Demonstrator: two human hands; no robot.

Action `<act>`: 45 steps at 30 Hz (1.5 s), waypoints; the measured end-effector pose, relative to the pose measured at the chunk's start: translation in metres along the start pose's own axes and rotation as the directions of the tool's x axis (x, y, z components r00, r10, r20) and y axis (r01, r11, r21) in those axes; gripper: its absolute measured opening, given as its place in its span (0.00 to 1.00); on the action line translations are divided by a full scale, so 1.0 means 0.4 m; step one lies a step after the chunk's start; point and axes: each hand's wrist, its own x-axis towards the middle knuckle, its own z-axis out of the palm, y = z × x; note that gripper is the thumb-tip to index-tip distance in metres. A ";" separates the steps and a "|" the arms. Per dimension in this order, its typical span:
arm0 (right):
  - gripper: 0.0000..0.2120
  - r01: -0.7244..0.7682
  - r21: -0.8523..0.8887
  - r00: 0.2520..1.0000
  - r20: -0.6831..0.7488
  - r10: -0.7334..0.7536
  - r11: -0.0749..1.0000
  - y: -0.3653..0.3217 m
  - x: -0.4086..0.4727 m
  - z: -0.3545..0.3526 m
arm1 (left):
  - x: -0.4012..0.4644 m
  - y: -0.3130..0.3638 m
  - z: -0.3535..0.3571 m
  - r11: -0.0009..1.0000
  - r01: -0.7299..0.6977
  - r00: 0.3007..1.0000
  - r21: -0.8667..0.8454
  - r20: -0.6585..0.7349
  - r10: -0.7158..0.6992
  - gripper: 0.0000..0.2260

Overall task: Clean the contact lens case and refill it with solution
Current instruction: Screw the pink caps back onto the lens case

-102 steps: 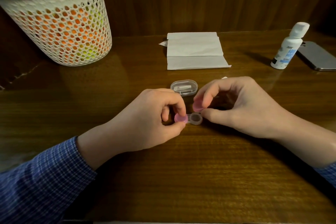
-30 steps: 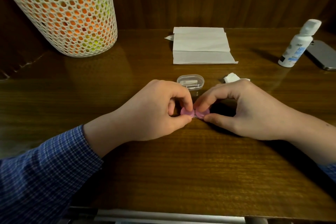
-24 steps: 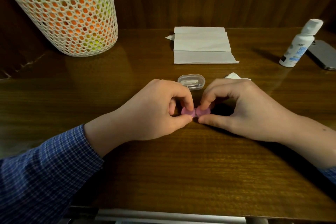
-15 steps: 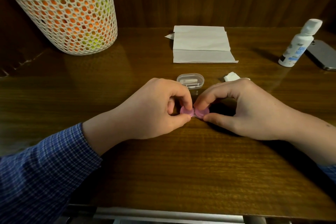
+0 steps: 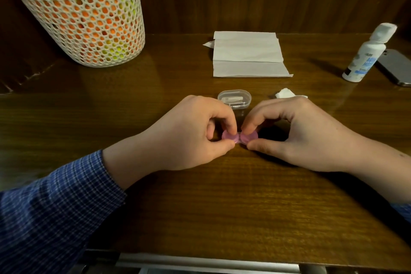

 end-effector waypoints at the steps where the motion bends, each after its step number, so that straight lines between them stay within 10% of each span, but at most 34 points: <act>1: 0.08 0.002 -0.001 1.000 0.014 -0.002 1.000 0.000 0.000 -0.003 | 0.001 0.000 0.000 1.000 0.002 1.000 -0.001 0.001 -0.002 0.05; 45: 0.02 0.044 0.008 0.999 -0.004 -0.044 0.999 0.002 -0.003 0.002 | 0.000 0.012 -0.006 1.000 0.012 1.000 -0.026 -0.022 -0.013 0.05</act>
